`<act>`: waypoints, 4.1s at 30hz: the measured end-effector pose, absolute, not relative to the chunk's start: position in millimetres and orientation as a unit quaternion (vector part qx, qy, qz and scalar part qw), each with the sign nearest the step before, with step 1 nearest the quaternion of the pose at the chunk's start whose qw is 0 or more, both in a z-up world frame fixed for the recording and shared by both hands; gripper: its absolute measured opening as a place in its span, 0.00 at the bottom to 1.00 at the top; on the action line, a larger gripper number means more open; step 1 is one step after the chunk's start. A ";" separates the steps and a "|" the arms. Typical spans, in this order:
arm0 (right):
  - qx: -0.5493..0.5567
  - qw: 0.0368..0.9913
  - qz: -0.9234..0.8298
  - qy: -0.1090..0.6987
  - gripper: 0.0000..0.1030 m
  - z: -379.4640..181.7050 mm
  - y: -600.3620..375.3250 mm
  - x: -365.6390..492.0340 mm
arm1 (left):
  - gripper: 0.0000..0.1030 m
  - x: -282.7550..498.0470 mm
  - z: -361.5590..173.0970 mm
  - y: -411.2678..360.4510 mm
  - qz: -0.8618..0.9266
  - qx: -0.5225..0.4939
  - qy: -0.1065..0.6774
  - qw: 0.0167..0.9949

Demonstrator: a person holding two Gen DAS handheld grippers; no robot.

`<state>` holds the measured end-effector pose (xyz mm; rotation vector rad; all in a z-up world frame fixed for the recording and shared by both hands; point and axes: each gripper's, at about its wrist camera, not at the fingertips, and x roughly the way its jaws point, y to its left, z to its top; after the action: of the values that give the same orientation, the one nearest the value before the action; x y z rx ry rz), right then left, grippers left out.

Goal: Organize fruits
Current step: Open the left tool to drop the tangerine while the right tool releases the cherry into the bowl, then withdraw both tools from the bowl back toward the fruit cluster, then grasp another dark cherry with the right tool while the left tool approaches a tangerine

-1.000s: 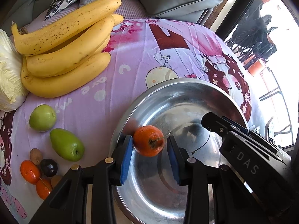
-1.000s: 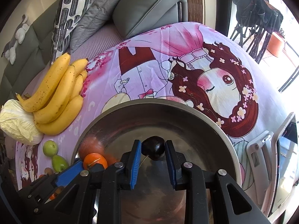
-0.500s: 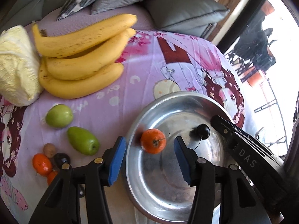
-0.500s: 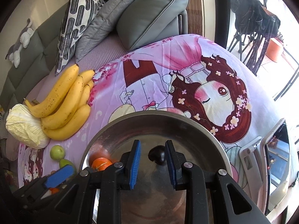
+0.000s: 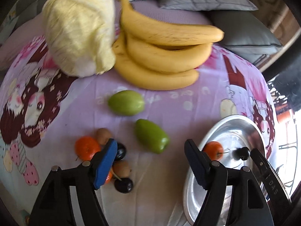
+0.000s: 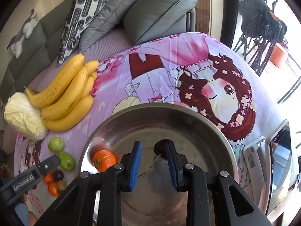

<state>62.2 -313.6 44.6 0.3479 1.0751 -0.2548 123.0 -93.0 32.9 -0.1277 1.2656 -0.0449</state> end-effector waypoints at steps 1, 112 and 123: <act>0.162 0.837 -0.120 0.509 0.34 44.2 -312.5 61.9 | 0.73 123.8 30.9 -90.6 -0.018 -0.061 0.594 0.802; -0.023 0.830 0.134 0.541 0.59 12.2 -104.6 49.1 | 0.94 88.8 -1.8 57.4 0.008 -0.179 0.614 0.768; -0.026 0.816 0.148 0.558 0.48 -0.8 -98.5 52.0 | 0.80 90.1 -5.5 16.4 -0.048 -0.152 0.634 0.757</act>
<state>52.0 -98.5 -0.8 -0.0547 1.1899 0.3161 90.1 16.4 -5.5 -0.3317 1.3812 -0.1055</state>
